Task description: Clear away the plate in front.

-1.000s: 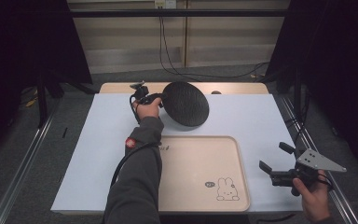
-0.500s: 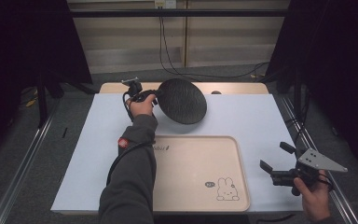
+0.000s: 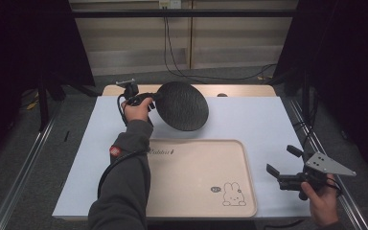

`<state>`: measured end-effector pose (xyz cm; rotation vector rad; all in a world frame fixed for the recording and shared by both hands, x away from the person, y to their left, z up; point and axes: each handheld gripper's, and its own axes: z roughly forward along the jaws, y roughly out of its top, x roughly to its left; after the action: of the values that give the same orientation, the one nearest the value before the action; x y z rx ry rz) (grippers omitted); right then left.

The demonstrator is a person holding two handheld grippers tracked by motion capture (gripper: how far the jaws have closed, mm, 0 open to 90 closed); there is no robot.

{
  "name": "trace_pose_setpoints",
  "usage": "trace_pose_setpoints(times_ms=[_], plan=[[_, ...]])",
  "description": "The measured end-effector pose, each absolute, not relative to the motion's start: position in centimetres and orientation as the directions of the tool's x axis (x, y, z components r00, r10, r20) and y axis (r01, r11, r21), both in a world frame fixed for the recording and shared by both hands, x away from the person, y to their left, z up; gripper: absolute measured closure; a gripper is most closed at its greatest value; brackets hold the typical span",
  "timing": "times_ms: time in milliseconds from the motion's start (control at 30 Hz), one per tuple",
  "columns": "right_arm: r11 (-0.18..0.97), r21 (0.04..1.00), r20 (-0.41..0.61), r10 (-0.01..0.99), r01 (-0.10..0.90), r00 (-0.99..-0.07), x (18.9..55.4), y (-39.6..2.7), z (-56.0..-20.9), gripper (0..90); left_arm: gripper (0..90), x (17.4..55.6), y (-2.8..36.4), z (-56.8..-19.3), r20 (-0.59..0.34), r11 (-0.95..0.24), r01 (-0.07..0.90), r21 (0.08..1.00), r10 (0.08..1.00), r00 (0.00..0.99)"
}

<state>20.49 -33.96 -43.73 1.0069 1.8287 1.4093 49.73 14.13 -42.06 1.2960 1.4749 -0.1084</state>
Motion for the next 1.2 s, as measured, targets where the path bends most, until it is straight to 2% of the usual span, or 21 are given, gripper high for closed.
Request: trace_pose_setpoints(times_ms=[733, 1200], plan=[[0.141, 0.971, -0.019, 0.851, 0.194, -0.524, 20.8, -33.9, -43.8, 0.0, 86.2, 46.7, 16.2, -40.1, -0.732, 0.312, 0.763, 0.567, 0.615, 0.292], [0.151, 0.969, -0.026, 0.848, 0.194, -0.53, 20.8, -33.8, -43.8, 0.0, 86.3, 44.7, 16.2, -39.6, -0.741, 0.255, 0.8, 0.544, 0.594, 0.314]])
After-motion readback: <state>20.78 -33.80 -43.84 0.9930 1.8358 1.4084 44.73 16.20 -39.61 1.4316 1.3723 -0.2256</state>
